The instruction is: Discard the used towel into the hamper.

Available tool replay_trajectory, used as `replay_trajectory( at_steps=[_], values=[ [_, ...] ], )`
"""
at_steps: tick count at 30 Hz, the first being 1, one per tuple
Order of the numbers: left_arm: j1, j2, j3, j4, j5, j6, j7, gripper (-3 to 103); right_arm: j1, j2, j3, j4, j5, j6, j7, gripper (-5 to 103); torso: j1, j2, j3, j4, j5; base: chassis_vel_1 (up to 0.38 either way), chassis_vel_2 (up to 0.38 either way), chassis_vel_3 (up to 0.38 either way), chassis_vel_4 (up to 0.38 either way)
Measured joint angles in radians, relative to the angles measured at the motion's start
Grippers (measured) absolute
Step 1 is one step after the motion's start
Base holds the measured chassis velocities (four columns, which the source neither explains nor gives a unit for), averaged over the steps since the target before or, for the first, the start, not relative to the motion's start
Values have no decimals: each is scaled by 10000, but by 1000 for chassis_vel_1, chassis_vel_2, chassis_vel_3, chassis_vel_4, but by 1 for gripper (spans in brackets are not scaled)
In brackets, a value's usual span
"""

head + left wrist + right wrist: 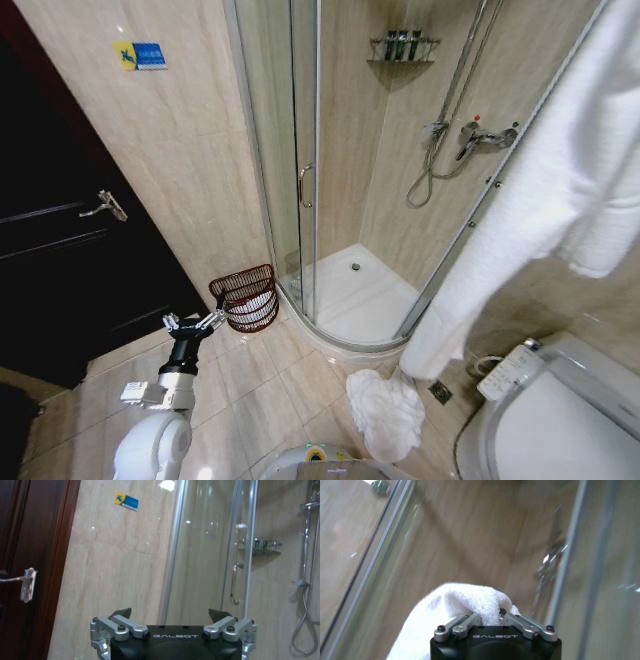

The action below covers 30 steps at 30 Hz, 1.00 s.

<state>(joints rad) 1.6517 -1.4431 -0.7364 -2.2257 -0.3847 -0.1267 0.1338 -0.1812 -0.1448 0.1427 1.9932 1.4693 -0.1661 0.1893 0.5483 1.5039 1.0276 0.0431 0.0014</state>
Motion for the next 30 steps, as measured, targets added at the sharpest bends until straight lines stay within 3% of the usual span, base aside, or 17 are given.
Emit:
replay_trajectory(
  at_steps=[4, 6, 7, 9, 10, 12, 16, 19, 22, 24, 25, 27, 30],
  values=[
    [-74, 29, 2, -17, 47, 32, -1, 100, -141, 1380, -1055, -405, -686, 829, 351, 9, -5, 2, -5, -6, -20, 0, 0, 0, 0],
    [-110, -19, -14, -112, 59, 130, -34, 100, -328, 2203, -1502, -449, -1263, 1096, 823, 9, -3, 0, -3, 0, -3, 0, 0, 0, 0],
    [-110, -19, -14, -112, 59, 130, -34, 100, -328, 2203, -1502, -449, -1263, 1096, 823, 9, -3, 0, -3, 0, -3, 0, 0, 0, 0],
    [-99, -91, -20, -154, 133, 164, -59, 100, -1001, 2862, -1444, -336, -2412, 1430, 1315, 9, -3, 1, -4, 0, -26, 0, 0, 0, 0],
    [-64, -135, -22, -177, 173, 165, -64, 100, -1298, 3124, -1354, -261, -2914, 1527, 1540, 9, -3, 1, -4, -2, -21, 0, 0, 0, 0],
    [-5, -211, -28, -211, 215, 162, -65, 100, -1554, 3385, -1265, -122, -3353, 1519, 1770, 9, -3, 1, -3, -3, -7, 0, 0, 0, 0],
    [189, -489, -65, -234, 431, 60, -70, 100, -2061, 4124, -1082, 444, -3866, 929, 2234, 9, -6, 4, -7, -3, -26, 0, 0, 0, 0],
    [269, -628, -63, -216, 580, -23, -74, 100, -2582, 4503, -1058, 535, -4069, 812, 2318, 9, -7, 4, -7, -2, -19, 0, 0, 0, 0],
    [343, -725, -55, -184, 693, -82, -76, 100, -3198, 4947, -1042, -9, -4666, 1231, 1896, 9, -7, 4, -6, -1, -11, 0, 0, 0, 0],
    [377, -780, -49, -143, 819, -141, -73, 100, -3647, 5412, -1004, -937, -5398, 2093, 946, 9, -6, 4, -6, -3, -12, 0, 0, 0, 0],
    [377, -780, -49, -143, 819, -141, -73, 100, -3647, 5412, -1004, -937, -5398, 2093, 946, 9, -6, 4, -6, -3, -12, 0, 0, 0, 0],
    [407, -824, -46, -137, 920, -169, -74, 100, -4131, 5925, -865, -1911, -6278, 2829, 261, 9, -5, 4, -6, 0, -12, 0, 0, 0, 0],
    [425, -843, -31, -141, 1007, -171, -74, 100, -4813, 6461, -502, -2524, -7125, 3428, -122, 9, -4, 3, -5, -1, -18, 0, 0, 0, 0]
  ],
)
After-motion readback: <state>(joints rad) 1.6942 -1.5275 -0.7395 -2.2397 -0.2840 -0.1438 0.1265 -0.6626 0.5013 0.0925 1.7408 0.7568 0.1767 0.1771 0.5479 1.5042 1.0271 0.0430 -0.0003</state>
